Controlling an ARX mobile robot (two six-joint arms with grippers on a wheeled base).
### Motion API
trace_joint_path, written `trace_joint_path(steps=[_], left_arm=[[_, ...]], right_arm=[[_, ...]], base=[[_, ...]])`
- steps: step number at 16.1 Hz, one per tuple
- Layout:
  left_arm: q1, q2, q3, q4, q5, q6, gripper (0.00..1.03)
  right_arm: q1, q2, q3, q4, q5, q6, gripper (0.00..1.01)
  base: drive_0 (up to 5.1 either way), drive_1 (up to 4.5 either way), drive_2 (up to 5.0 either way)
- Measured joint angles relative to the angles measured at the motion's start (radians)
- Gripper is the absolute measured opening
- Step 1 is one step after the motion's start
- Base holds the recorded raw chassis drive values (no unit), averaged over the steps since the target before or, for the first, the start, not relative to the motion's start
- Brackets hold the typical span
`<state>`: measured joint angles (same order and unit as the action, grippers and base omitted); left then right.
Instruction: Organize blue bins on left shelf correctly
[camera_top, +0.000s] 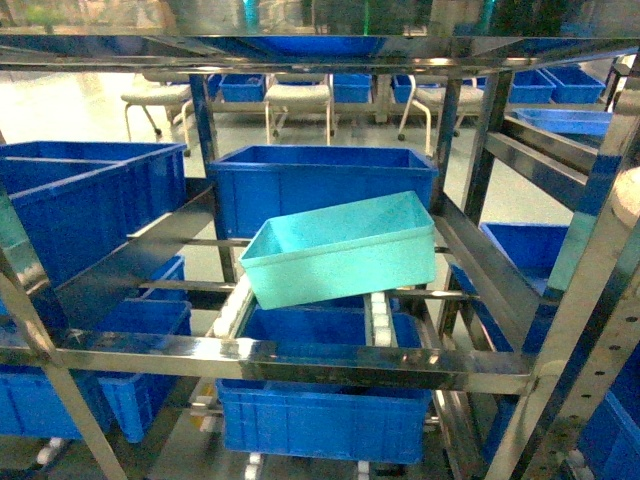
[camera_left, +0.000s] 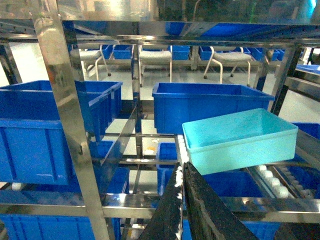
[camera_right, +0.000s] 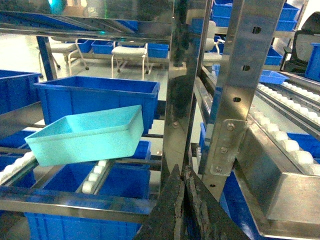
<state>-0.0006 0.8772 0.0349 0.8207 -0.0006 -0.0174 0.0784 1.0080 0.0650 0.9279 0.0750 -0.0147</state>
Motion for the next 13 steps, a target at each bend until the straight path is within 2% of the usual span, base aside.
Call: trace_joint_path(steps=[1, 2, 4, 6, 13], left_arm=[[0.000, -0.059, -0.013, -0.050, 0.000, 0.000, 0.02], [0.000, -0.124, -0.016, -0.098, 0.000, 0.000, 0.02], [0.000, -0.234, -0.019, -0.196, 0.000, 0.000, 0.02], [0.000, -0.418, -0.020, -0.364, 0.000, 0.000, 0.02], [0.000, -0.595, -0.020, -0.539, 0.000, 0.000, 0.02]], right_arm=[[-0.068, -0.063, -0.017, -0.051, -0.064, 0.000, 0.02], [-0.084, -0.129, -0.029, -0.099, -0.066, 0.001, 0.02], [-0.079, -0.249, -0.047, -0.201, -0.072, 0.001, 0.02], [-0.079, -0.454, -0.051, -0.385, -0.072, 0.001, 0.02], [-0.079, -0.667, -0.051, -0.584, -0.072, 0.000, 0.02]], base=[[0.0, 0.00, 0.0], [0.0, 0.00, 0.0], [0.0, 0.00, 0.0], [0.0, 0.00, 0.0], [0.0, 0.00, 0.0]])
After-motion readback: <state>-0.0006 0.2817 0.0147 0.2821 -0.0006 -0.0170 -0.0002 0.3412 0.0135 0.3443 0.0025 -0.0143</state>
